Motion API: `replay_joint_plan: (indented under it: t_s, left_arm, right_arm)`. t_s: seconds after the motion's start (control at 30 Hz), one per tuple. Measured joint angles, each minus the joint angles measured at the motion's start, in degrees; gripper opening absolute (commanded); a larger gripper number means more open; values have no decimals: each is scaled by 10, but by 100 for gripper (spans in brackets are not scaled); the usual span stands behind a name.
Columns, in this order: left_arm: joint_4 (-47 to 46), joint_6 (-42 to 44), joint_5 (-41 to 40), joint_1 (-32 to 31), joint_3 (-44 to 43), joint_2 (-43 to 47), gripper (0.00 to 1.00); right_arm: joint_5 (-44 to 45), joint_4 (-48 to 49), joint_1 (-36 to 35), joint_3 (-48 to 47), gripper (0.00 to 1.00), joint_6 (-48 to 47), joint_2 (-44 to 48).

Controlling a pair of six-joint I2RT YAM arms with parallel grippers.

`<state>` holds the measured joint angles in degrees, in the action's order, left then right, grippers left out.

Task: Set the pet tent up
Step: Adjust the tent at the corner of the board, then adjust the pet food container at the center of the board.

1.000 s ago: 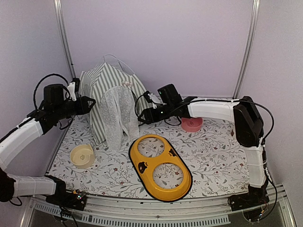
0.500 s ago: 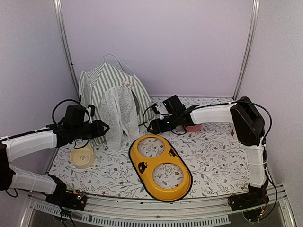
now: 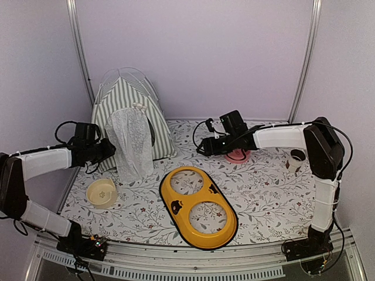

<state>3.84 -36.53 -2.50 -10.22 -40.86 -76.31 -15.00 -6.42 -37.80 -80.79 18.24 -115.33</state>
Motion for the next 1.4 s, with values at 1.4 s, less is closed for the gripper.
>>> replay_joint_plan:
  t_s: [1.4]
  left_arm:
    - [-12,110,113,-293,-44,-18,76]
  right_arm:
    - [158,-190,-279,362,83,259,356]
